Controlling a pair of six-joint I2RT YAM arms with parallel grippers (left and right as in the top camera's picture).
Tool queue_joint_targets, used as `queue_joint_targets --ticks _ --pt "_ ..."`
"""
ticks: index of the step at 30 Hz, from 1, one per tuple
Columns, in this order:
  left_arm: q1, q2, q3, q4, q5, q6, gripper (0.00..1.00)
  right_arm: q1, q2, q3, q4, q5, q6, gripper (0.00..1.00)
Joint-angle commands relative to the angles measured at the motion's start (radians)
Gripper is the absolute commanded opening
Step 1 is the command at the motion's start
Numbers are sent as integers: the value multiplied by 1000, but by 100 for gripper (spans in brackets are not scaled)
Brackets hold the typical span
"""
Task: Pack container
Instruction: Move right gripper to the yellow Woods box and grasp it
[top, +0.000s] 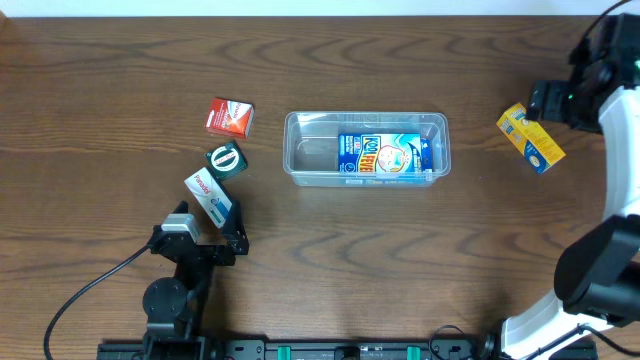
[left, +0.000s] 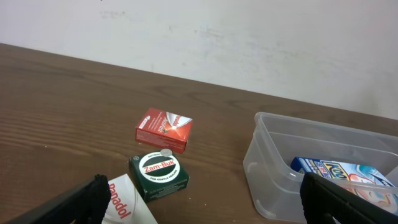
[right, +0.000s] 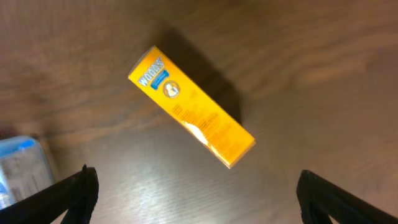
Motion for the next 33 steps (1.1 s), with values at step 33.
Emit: queue_joint_targets --ticks 33 --pt "4 -1 -17 -33 20 10 98 -12 182 -367 522 -92 -8 94"
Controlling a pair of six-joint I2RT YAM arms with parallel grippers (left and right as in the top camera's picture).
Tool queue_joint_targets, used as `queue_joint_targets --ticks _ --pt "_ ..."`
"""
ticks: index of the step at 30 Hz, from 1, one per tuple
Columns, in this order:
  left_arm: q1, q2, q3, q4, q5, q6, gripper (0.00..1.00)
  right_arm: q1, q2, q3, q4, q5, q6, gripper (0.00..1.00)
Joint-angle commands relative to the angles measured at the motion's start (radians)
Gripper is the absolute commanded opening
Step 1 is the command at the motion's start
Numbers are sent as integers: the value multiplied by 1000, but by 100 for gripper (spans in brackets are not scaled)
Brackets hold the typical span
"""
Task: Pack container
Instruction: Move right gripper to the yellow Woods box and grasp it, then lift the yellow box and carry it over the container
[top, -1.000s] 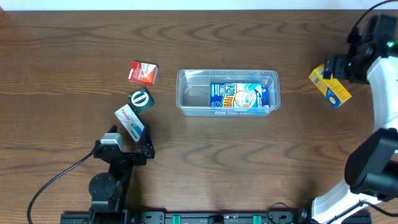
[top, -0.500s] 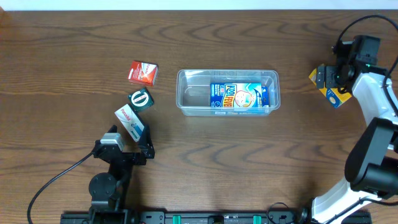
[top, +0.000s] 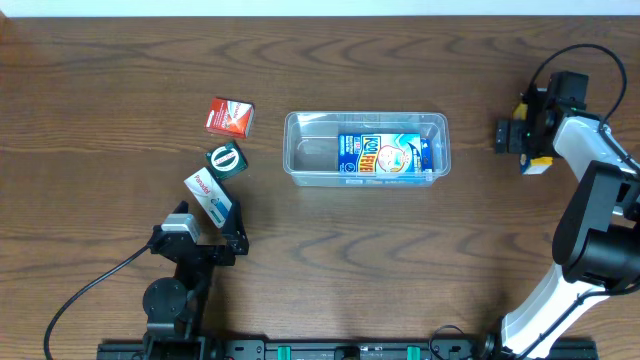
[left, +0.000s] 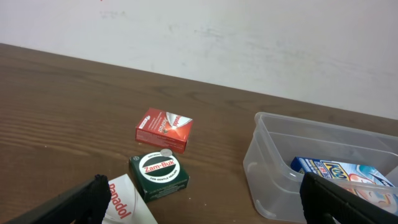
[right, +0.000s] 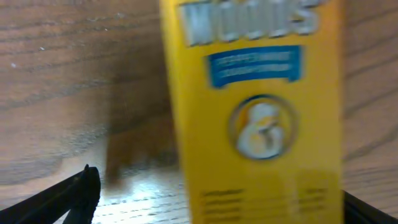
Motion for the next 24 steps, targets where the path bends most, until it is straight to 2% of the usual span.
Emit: queue_joint_targets --ticks 1,6,19,22,24 --pt "4 -1 -17 -34 20 10 98 -7 8 -5 -16 -33 106 92" --pt "4 -1 -17 -34 20 10 98 -5 7 -3 -22 -31 126 86" --pt "4 -1 -17 -34 20 10 98 -27 6 82 -53 45 125 85" --pt "4 -1 -17 -34 20 10 98 -33 6 107 -77 45 125 82" --pt "4 -1 -17 -34 20 10 98 -34 6 110 -85 52 125 77"
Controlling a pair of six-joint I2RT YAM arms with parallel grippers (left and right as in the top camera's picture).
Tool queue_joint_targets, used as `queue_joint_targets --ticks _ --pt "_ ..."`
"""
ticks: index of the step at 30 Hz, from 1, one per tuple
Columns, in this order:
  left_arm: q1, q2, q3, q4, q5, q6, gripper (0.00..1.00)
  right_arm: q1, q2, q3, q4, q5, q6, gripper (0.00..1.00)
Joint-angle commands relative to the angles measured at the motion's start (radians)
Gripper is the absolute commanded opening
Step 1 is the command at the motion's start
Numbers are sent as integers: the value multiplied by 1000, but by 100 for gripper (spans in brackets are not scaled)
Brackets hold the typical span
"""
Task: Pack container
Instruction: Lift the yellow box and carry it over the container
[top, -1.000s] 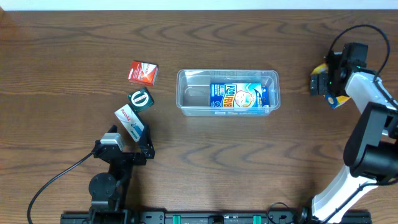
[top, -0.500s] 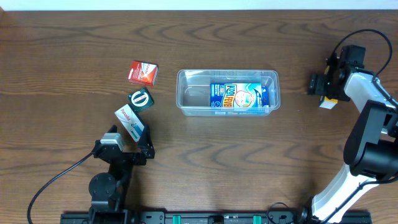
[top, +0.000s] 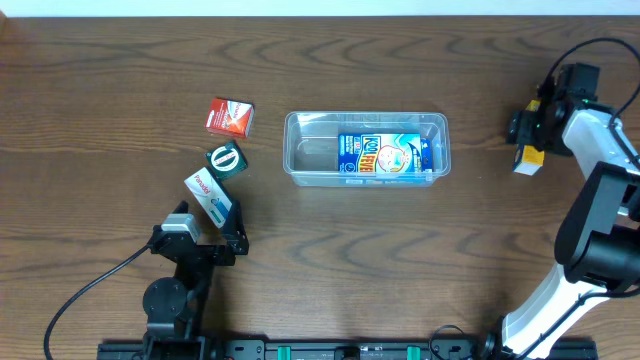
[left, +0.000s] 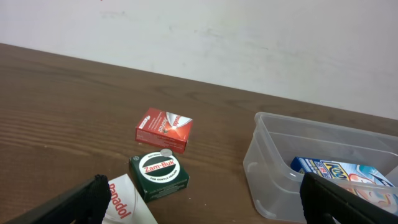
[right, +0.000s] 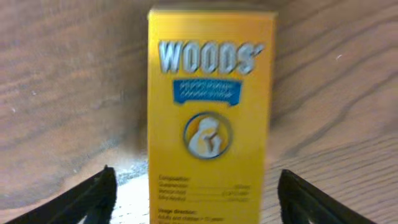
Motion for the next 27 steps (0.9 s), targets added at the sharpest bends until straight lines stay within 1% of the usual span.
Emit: queue_joint_targets --ticks 1,5,8,13,15,16,22,27 --pt "4 -1 -17 -34 20 10 98 -11 6 24 -14 19 14 74" --pt "4 -1 -17 -34 20 10 98 -12 6 24 -27 19 14 67" --pt "4 -1 -17 -34 20 10 98 -12 6 24 -33 18 15 56" --pt "4 -1 -17 -34 20 10 98 -12 6 24 -44 18 15 45" --pt "4 -1 -17 -34 20 10 98 -12 6 24 -50 18 15 37" --pt "4 -1 -17 -34 20 10 98 -12 6 24 -50 18 16 36" --pt "4 -1 -17 -34 20 10 98 -11 6 37 -53 5 37 31" --pt "4 -1 -17 -34 20 10 98 -7 -25 47 -56 -19 37 30"
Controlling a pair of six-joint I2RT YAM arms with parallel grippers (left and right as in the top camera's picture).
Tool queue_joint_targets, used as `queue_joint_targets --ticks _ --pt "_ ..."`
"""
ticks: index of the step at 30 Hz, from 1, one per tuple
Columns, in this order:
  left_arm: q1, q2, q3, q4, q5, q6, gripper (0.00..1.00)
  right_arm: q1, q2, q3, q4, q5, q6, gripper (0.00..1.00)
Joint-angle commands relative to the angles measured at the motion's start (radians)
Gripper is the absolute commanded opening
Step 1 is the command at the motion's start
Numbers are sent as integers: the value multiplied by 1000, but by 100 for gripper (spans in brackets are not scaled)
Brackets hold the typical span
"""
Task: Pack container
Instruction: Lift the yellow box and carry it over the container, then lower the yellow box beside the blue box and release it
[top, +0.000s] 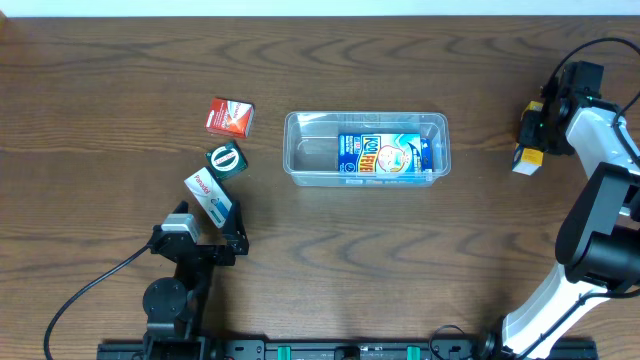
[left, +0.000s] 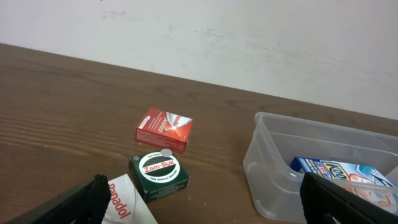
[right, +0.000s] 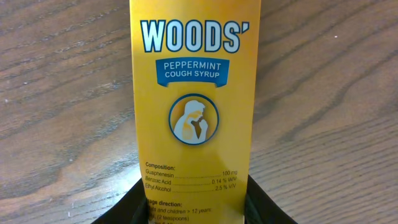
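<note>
A clear plastic container sits mid-table with a blue box lying in it. At the far right my right gripper is shut on the yellow Woods' cough syrup box. In the right wrist view its black fingers press both sides of the yellow box, around my right gripper. Left of the container lie a red box, a green Zam-Buk box and a white Panadol box. My left gripper stands open by the Panadol box, holding nothing.
The left wrist view shows the container's near wall at right, with the red box and green box ahead. A black cable runs off from the left arm's base. The wall lies beyond the table's far edge.
My right gripper's fingers, then spread wide on either side of the yellow box, have shut against its sides. The left arm and the other boxes have not moved.
At first my right gripper hung open well above the yellow box, which lay slantwise on the table. Then it was down close over the box. After that the box stood lengthwise between the open fingers, and now they grip it. The left arm stayed still.
</note>
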Motion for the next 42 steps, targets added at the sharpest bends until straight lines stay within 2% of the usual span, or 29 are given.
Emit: queue_joint_targets --ticks 1,15,18,22,28,33,37,42 --pt "4 -1 -17 -33 20 10 98 -2 -35 35 -4 -19 14 31" --pt "4 -1 -17 -33 20 10 98 62 -306 36 -18 -173 2 33" --pt "4 -1 -17 -33 20 10 98 112 -370 36 -21 -256 -38 33" --pt "4 -1 -17 -33 20 10 98 216 -441 36 -27 -352 -130 40" --pt "4 -1 -17 -33 20 10 98 441 -494 36 -31 -350 -241 40" --pt "4 -1 -17 -33 20 10 98 600 -483 36 -50 -264 -305 46" --pt "4 -1 -17 -33 20 10 98 669 -465 36 -79 -180 -333 45" --pt "4 -1 -17 -33 20 10 98 686 -447 36 -116 -157 -335 40"
